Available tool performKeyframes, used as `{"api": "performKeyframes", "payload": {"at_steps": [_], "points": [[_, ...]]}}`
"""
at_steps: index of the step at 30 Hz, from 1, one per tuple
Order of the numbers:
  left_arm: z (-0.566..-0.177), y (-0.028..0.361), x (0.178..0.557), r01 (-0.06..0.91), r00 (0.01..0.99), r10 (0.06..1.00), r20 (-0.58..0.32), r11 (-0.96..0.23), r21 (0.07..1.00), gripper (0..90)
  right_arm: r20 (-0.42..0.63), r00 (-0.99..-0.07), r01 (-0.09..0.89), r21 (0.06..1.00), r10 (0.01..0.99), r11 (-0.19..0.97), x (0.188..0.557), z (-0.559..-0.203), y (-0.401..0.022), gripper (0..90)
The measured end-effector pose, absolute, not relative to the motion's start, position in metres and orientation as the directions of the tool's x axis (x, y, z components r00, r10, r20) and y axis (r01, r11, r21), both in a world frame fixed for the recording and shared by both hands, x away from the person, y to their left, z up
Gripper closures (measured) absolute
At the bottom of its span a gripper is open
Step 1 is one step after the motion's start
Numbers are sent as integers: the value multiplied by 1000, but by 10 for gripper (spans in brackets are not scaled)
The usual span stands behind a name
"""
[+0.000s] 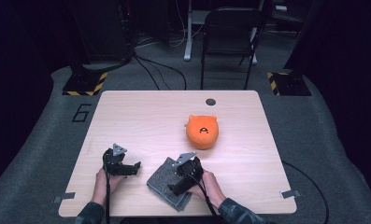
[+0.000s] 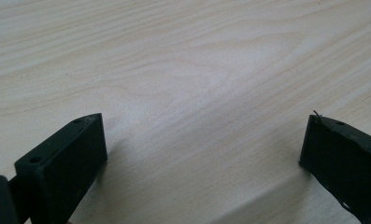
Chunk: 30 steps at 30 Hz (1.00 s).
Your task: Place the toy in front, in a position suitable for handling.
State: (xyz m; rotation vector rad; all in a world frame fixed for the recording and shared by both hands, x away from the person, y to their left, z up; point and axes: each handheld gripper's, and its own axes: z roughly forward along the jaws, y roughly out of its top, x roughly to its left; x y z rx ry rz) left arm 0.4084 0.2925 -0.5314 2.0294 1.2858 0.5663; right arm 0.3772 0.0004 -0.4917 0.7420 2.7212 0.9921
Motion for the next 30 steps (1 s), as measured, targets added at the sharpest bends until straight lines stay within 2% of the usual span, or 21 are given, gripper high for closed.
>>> {"api": "performKeyframes", "payload": {"at_steps": [9, 11, 15, 22, 23, 24, 25, 26, 27, 28, 30], "points": [[-531, 293, 408, 620, 423, 906, 11, -299, 726, 4, 5, -880, 375, 622, 476, 687, 381, -499, 11, 0], [-531, 292, 408, 620, 424, 906, 10, -298, 726, 4, -1, -879, 379, 605, 476, 701, 381, -503, 14, 27], [-531, 293, 408, 619, 424, 906, 11, -299, 726, 4, -12, -882, 376, 584, 471, 720, 381, -508, 15, 131], [-531, 293, 408, 619, 425, 905, 12, -300, 726, 4, -19, -882, 370, 590, 471, 717, 381, -509, 13, 226], [-531, 293, 408, 619, 425, 905, 11, -300, 726, 4, -21, -886, 361, 597, 464, 716, 380, -509, 12, 279], [-531, 293, 408, 619, 425, 905, 11, -300, 726, 4, -21, -886, 361, 597, 464, 716, 380, -509, 12, 279], [-531, 293, 408, 620, 424, 905, 11, -299, 726, 5, -25, -889, 349, 609, 457, 712, 380, -508, 11, 361], [-531, 293, 408, 620, 424, 905, 11, -299, 726, 5, -25, -889, 349, 609, 457, 712, 380, -508, 11, 361], [-531, 293, 408, 619, 425, 905, 11, -300, 726, 5, -26, -887, 349, 614, 460, 708, 379, -508, 10, 432], [-531, 293, 408, 619, 424, 905, 11, -300, 726, 5, -26, -887, 349, 614, 460, 708, 379, -508, 10, 432], [-531, 293, 408, 619, 424, 906, 11, -299, 726, 5, -27, -885, 351, 616, 464, 705, 380, -507, 8, 516]]}}
